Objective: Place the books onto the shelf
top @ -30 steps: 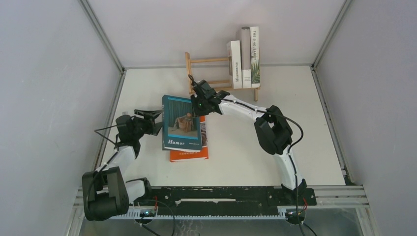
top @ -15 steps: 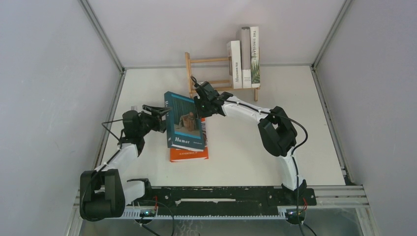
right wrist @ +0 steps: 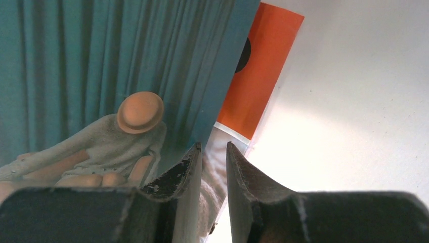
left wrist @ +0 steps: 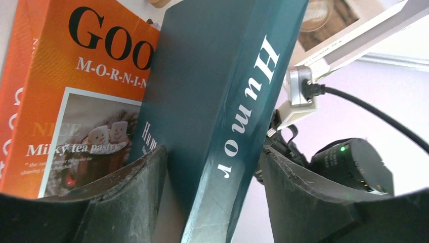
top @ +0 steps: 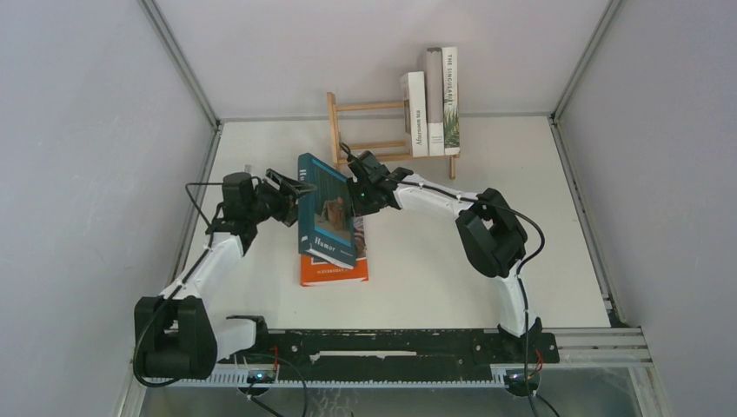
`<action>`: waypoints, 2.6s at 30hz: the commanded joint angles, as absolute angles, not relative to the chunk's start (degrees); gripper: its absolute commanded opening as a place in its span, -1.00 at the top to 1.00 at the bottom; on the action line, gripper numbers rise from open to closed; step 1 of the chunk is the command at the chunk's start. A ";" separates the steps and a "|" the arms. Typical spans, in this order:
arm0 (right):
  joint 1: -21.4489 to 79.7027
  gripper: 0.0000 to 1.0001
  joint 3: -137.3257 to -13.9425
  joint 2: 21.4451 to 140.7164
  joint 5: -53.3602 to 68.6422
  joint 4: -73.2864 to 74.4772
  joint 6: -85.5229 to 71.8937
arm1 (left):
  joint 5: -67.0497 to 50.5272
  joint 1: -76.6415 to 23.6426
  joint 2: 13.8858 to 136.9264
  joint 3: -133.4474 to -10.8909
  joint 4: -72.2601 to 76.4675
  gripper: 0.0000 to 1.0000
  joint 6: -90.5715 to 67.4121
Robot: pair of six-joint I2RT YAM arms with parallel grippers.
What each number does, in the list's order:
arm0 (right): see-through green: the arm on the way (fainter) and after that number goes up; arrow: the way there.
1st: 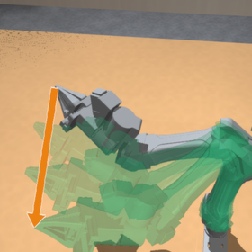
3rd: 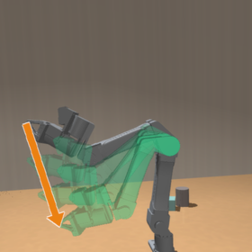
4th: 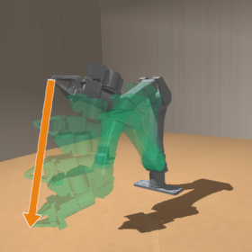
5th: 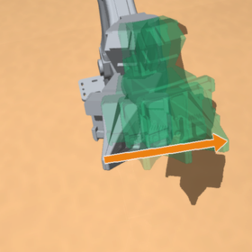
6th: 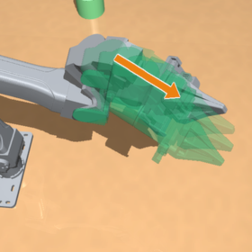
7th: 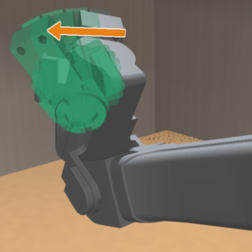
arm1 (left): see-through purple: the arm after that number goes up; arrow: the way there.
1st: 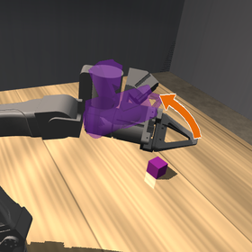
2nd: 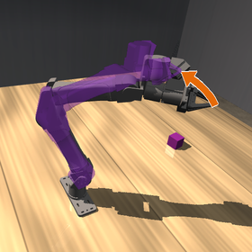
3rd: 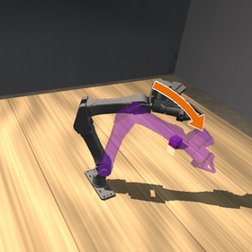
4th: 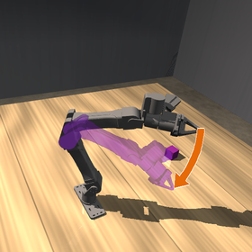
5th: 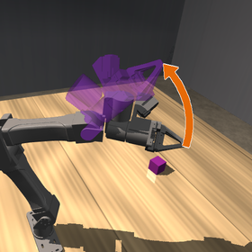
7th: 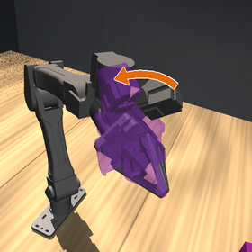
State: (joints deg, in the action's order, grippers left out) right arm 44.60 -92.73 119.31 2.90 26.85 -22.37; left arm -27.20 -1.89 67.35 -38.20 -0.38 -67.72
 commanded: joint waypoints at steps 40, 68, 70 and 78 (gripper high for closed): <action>44.49 0.37 -91.23 111.13 0.02 27.73 -21.59 | -7.14 -8.59 66.35 -56.42 -31.36 0.52 -43.64; 53.13 0.36 -67.01 84.17 -17.37 32.09 -34.99 | 4.61 -11.03 44.23 -61.45 -37.98 0.70 -38.12; 52.97 0.36 -64.99 81.67 -17.34 32.08 -34.21 | 8.12 -13.07 43.68 -63.46 -38.44 0.73 -38.13; 51.51 0.36 -57.54 71.14 -16.26 32.66 -31.92 | 28.49 -29.34 47.73 -73.66 -38.24 0.80 -37.98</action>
